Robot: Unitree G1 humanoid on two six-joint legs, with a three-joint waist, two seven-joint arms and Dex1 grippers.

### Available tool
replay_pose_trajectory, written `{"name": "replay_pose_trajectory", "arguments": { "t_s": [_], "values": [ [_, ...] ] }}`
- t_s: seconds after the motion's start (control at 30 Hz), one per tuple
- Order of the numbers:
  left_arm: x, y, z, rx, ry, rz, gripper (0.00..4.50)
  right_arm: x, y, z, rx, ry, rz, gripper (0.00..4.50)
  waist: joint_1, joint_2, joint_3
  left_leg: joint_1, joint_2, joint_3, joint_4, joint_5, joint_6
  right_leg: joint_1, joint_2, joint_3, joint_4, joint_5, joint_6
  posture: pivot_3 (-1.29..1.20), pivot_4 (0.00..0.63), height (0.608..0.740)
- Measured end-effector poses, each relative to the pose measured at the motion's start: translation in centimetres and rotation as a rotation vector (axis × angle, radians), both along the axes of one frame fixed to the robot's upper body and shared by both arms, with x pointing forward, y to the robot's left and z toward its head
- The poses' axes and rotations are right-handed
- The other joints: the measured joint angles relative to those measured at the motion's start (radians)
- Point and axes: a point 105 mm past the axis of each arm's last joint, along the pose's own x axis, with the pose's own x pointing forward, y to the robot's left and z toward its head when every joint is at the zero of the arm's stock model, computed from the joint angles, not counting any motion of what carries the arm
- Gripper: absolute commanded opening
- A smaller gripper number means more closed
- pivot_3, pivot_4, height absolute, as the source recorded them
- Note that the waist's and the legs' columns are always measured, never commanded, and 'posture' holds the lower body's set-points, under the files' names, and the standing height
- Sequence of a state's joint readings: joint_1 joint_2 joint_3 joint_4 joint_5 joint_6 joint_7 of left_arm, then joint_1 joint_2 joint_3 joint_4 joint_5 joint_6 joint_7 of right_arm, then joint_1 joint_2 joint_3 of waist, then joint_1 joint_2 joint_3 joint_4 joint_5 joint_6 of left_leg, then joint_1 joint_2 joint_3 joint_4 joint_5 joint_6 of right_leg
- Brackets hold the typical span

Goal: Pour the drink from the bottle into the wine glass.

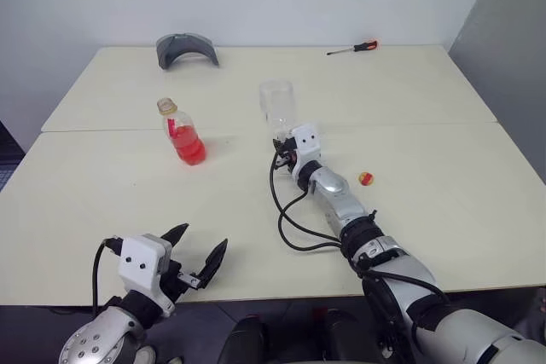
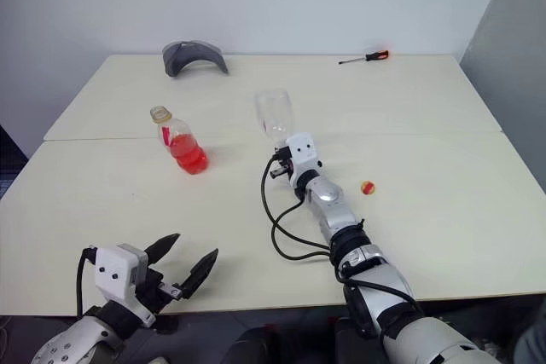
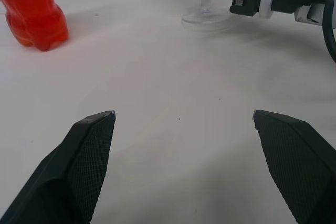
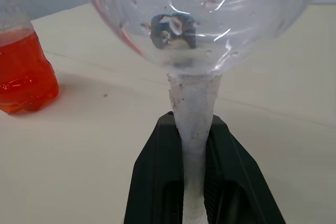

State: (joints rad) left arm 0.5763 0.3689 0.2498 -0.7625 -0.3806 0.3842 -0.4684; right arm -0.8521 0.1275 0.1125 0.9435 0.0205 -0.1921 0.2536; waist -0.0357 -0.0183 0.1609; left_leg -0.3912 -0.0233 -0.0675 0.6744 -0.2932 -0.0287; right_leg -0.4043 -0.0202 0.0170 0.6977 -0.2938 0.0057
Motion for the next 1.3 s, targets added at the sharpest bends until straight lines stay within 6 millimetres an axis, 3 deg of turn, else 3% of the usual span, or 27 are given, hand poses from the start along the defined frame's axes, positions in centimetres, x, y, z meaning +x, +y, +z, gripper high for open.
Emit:
{"name": "replay_pose_trajectory", "arguments": {
  "t_s": [0.1,0.27,0.5,0.77,1.17,1.3],
  "values": [
    [0.2,-0.1,0.0,-0.001,-0.005,-0.006,4.50,-0.6,0.4,-0.7,-0.078,-0.025,0.021,0.16,0.000,-0.001,-0.006,0.003,0.000,0.001,-0.002,0.000,0.000,0.002,0.000,0.001,-0.001,0.000,0.000,0.00,0.150,0.740],
    [0.4,-0.2,0.2,-0.002,-0.016,-0.013,4.50,-0.9,-0.6,-1.1,-0.133,-0.007,0.025,0.16,0.002,0.000,-0.005,0.027,0.000,0.000,-0.014,-0.001,0.001,0.024,0.000,0.000,-0.010,-0.002,-0.003,0.00,0.150,0.740],
    [0.7,-0.3,-0.3,-0.003,0.001,-0.033,4.50,-0.9,-1.2,-0.9,-0.162,0.035,0.032,0.16,0.004,0.000,-0.005,0.028,0.000,-0.002,-0.014,-0.001,0.001,0.026,0.000,-0.002,-0.011,-0.003,-0.003,0.00,0.150,0.740],
    [1.7,-0.3,0.1,0.000,-0.024,-0.049,4.50,-0.3,0.0,-0.3,-0.154,0.057,0.049,0.16,0.000,0.001,-0.005,0.028,0.001,-0.002,-0.015,-0.001,0.001,0.025,0.001,-0.002,-0.010,-0.003,-0.003,0.00,0.150,0.740],
    [2.6,-0.5,0.8,-0.001,-0.064,-0.052,4.50,0.1,-1.3,-1.8,-0.191,0.099,0.023,4.34,0.001,0.003,-0.002,0.026,0.000,-0.002,-0.015,-0.001,0.001,0.024,0.000,-0.002,-0.011,-0.003,-0.003,0.00,0.150,0.740],
    [3.1,-0.6,0.8,-0.008,-0.063,-0.052,4.50,-0.1,-2.2,-2.6,-0.194,0.114,0.003,4.46,0.001,0.003,-0.002,0.026,0.000,-0.002,-0.015,-0.001,0.001,0.024,0.000,-0.002,-0.011,-0.003,-0.003,0.00,0.150,0.740]
  ]
}}
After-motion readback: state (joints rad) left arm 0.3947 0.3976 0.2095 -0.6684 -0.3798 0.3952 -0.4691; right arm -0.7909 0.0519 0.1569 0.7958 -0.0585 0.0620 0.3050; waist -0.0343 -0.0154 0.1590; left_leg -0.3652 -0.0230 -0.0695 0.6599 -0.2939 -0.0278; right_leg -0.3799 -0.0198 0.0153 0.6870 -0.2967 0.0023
